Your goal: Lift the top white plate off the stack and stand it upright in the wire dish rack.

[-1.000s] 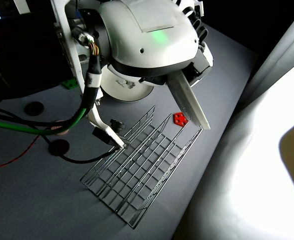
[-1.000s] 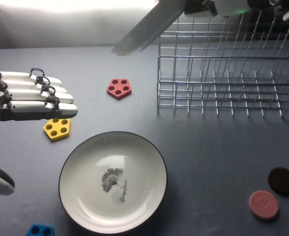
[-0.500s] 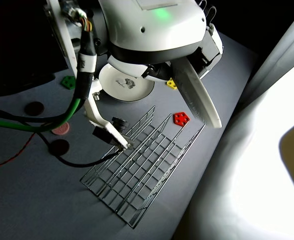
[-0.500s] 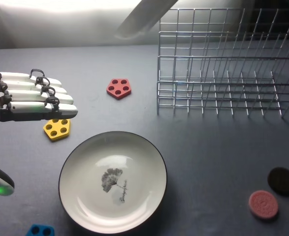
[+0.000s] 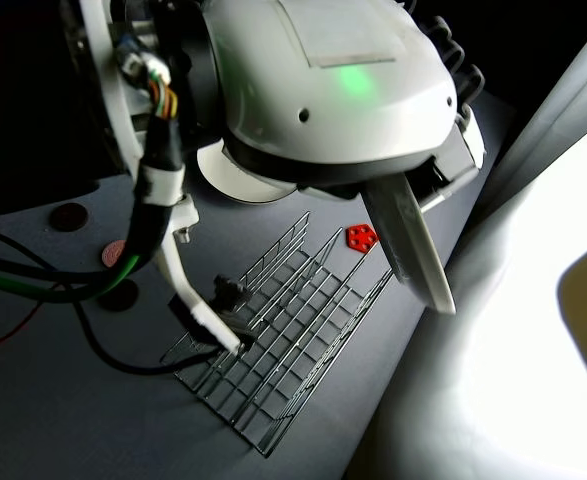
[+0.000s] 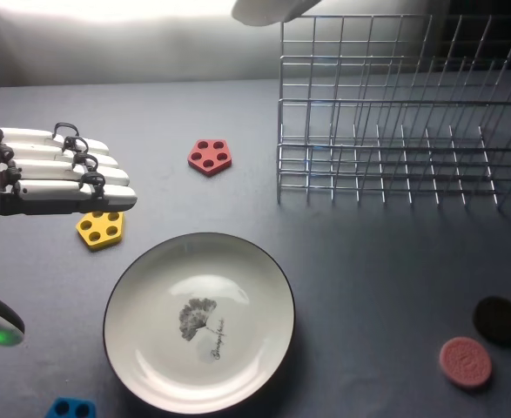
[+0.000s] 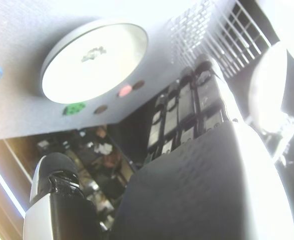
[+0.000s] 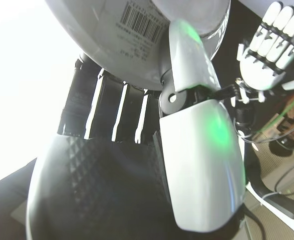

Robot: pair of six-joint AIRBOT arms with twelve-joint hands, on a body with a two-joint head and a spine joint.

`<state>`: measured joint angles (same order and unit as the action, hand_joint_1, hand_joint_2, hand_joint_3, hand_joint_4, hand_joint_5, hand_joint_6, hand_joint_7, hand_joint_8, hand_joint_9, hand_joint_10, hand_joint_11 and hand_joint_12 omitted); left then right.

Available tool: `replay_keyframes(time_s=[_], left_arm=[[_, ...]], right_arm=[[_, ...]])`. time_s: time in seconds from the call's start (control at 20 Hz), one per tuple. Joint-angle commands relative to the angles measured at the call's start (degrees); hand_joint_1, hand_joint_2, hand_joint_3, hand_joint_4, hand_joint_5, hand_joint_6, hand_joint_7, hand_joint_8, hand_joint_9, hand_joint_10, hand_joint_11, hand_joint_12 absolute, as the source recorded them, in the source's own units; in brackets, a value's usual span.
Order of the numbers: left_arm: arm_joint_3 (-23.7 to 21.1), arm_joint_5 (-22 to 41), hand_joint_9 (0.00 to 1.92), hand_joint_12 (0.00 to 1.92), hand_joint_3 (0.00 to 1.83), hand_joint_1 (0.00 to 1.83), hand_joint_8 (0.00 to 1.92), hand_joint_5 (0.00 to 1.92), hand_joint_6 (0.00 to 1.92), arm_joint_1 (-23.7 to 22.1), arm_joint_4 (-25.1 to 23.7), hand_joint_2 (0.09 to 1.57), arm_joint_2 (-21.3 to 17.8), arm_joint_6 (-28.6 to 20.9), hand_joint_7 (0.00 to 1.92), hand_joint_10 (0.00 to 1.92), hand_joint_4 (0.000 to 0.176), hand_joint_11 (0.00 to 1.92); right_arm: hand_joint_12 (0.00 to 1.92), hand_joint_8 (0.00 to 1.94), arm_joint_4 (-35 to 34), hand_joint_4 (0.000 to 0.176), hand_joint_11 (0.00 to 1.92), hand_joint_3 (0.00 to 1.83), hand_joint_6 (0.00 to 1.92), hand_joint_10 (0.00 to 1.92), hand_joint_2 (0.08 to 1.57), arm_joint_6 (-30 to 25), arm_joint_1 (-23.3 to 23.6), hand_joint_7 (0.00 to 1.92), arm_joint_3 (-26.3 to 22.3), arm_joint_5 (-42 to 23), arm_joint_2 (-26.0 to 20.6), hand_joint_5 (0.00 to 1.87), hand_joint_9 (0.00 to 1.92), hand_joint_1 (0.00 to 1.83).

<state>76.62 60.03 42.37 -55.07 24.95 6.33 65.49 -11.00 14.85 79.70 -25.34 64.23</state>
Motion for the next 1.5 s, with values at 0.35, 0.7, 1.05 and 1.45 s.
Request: replay_keyframes(time_s=[0.35,0.7,1.05,1.45], left_arm=[[0.07,4.19,0.09,0.02,0.0,0.24,0.0,0.07,0.01,-1.83,3.3,0.96,-0.51,-0.34,0.07,0.0,0.0,0.1],[-0.02,4.27,0.08,0.02,0.0,0.22,0.0,0.05,0.0,-1.83,2.83,0.97,-0.51,-0.35,0.06,0.0,0.0,0.12],[-0.02,4.53,0.07,0.01,0.0,0.28,0.01,0.05,0.0,-1.84,2.77,0.98,-0.52,-0.37,0.06,0.01,0.0,0.09],[-0.04,4.58,0.05,0.0,0.0,0.27,0.0,0.04,0.0,-1.83,2.72,0.98,-0.55,-0.43,0.05,0.0,0.0,0.06]], right_arm=[[1.59,0.89,2.28,0.0,0.78,0.0,1.22,1.0,1.14,-7.05,1.2,0.87,0.28,-3.6,-0.66,0.77,0.91,1.48],[1.57,0.84,-0.65,0.0,0.79,0.0,1.14,0.97,1.13,-8.68,1.66,0.9,4.62,-6.48,-1.36,0.81,0.95,1.48],[1.61,0.89,10.11,0.0,0.75,0.0,1.26,1.02,1.15,-38.36,5.0,0.86,10.13,-14.37,-0.77,0.76,0.89,1.48],[1.61,0.86,9.51,0.0,0.74,0.0,1.2,0.96,1.14,-52.34,6.82,0.89,10.25,-12.89,-0.61,0.79,0.96,1.48]])
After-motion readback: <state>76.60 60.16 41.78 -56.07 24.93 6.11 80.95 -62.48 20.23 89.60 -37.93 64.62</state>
